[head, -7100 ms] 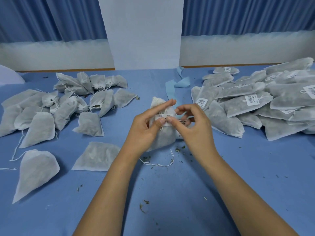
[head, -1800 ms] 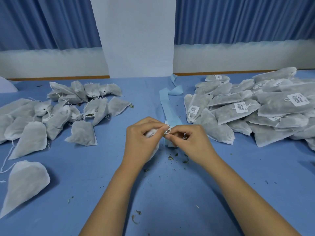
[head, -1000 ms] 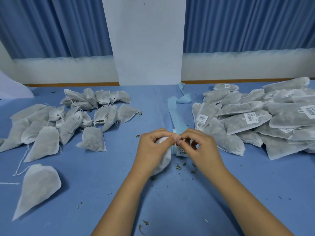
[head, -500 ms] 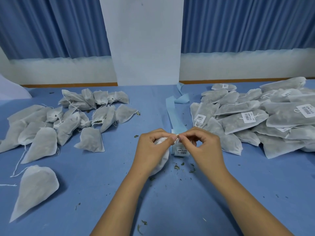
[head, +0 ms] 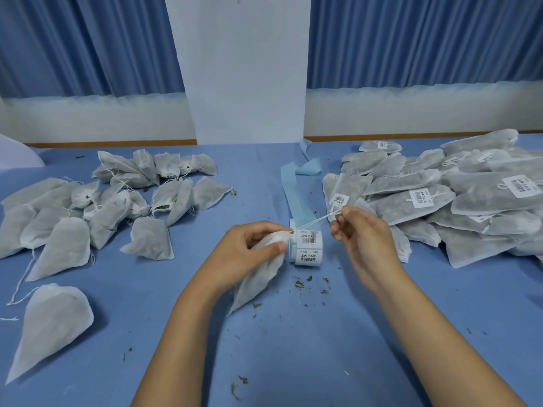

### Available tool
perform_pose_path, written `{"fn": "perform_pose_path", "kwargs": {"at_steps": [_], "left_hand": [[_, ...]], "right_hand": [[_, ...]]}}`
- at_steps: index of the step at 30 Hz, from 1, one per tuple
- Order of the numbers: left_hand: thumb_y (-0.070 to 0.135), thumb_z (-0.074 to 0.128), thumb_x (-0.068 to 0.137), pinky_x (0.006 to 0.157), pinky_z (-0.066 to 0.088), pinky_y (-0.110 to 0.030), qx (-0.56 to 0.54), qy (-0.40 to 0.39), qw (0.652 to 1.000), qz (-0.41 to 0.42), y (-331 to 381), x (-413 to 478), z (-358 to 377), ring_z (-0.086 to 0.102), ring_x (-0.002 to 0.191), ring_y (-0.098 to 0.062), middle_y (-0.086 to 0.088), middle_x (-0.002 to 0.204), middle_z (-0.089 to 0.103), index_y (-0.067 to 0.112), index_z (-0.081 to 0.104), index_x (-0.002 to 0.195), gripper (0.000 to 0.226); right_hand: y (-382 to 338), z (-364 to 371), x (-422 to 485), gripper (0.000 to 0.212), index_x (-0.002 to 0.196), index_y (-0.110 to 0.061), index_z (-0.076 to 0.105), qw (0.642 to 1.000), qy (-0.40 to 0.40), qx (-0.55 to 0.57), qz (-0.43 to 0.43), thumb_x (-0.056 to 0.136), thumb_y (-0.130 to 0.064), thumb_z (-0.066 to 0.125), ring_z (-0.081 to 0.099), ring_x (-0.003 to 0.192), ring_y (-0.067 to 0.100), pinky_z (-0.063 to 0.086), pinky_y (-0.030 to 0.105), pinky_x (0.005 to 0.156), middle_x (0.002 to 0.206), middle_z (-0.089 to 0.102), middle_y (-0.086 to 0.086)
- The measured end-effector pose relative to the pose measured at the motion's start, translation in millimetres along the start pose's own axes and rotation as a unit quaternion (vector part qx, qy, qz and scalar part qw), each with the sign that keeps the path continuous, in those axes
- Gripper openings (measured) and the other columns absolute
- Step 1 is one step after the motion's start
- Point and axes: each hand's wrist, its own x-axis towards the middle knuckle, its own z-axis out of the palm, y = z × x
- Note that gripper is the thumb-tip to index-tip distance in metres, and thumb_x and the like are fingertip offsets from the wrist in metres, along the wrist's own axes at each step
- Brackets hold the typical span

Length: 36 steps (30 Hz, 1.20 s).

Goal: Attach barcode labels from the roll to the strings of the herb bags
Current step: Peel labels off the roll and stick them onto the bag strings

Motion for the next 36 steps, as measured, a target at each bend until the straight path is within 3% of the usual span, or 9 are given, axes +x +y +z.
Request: {"fn": "perform_pose_path", "kwargs": {"at_steps": [5,8,13,17,21,25,30,33,36], "left_hand": [[0.025,0.065,0.089,0.062,0.041,-0.007,0.071,0.084,0.993,-0.030,-8,5,-1,0.063,0.073,0.003,0.016,0.081,0.072,0.031,0.074,0.089,0.011],[0.040,0.059,0.088,0.059,0.042,-0.016,0.068,0.149,0.986,-0.027,-10,9,4,0.057,0.065,-0.005,0.011,0.071,0.067,0.020,0.072,0.082,0.024],[0.028,0.055,0.095,0.050,0.026,-0.024,0.012,0.196,0.980,-0.008,-10,10,5,0.031,0.052,-0.009,0.008,0.055,0.034,0.015,0.047,0.058,0.040],[0.032,0.052,0.096,0.056,0.032,-0.023,-0.055,0.238,0.969,-0.032,-10,11,4,0.037,0.058,-0.009,0.001,0.058,0.038,0.020,0.042,0.060,0.040],[0.051,0.046,0.079,0.084,0.040,-0.039,-0.132,0.188,0.970,-0.077,-5,9,5,0.051,0.088,-0.020,-0.010,0.090,0.056,0.020,0.056,0.091,0.034],[0.039,0.045,0.088,0.095,0.047,-0.040,-0.207,0.081,0.973,-0.060,1,4,6,0.067,0.107,-0.018,-0.003,0.111,0.072,0.019,0.074,0.092,0.035],[0.017,0.060,0.089,0.107,0.042,-0.050,-0.217,0.035,0.975,0.003,1,0,6,0.060,0.121,-0.023,-0.002,0.129,0.065,0.018,0.048,0.138,0.051],[0.019,0.069,0.081,0.109,0.040,-0.048,-0.190,0.015,0.982,0.007,1,0,4,0.056,0.126,-0.019,0.001,0.134,0.061,0.027,0.038,0.146,0.072],[0.013,0.073,0.078,0.109,0.040,-0.046,-0.165,-0.016,0.986,0.006,-2,1,5,0.052,0.130,-0.016,0.003,0.139,0.057,0.029,0.038,0.146,0.078]], "right_hand": [[-6,8,-9,0.023,0.078,-0.008,0.057,0.998,0.011,0.015,-0.052,0.097,-0.003,0.045,0.070,0.067,0.018,0.049,0.019,0.053,0.070,0.069,0.001],[-3,21,-28,0.016,0.082,-0.007,0.059,0.977,-0.047,-0.071,-0.197,0.095,-0.003,0.051,0.071,0.081,0.020,0.053,0.021,0.065,0.083,0.071,0.003],[11,33,-47,0.012,0.083,0.002,0.064,0.768,-0.184,-0.372,-0.488,0.088,-0.002,0.054,0.061,0.088,0.016,0.047,0.018,0.079,0.093,0.067,0.011],[18,37,-48,0.012,0.080,0.002,0.066,0.700,-0.193,-0.466,-0.506,0.087,-0.001,0.056,0.061,0.085,0.018,0.044,0.015,0.078,0.095,0.067,0.012],[24,38,-47,0.008,0.080,0.002,0.065,0.695,-0.219,-0.472,-0.496,0.087,0.001,0.059,0.063,0.088,0.023,0.050,0.026,0.081,0.097,0.067,0.009],[24,37,-44,0.008,0.078,0.001,0.063,0.718,-0.204,-0.464,-0.477,0.085,0.005,0.062,0.062,0.093,0.023,0.050,0.032,0.081,0.099,0.067,0.009],[21,33,-44,0.015,0.082,0.001,0.063,0.761,-0.205,-0.411,-0.457,0.088,-0.005,0.050,0.061,0.103,0.019,0.048,0.033,0.089,0.097,0.066,0.007],[19,30,-46,0.015,0.084,-0.003,0.056,0.827,-0.194,-0.348,-0.398,0.085,-0.005,0.041,0.059,0.106,0.012,0.047,0.026,0.087,0.099,0.064,0.003],[18,27,-46,0.023,0.087,-0.014,0.048,0.838,-0.191,-0.336,-0.385,0.077,0.005,0.038,0.058,0.105,0.013,0.045,0.025,0.089,0.097,0.061,0.001]]}}
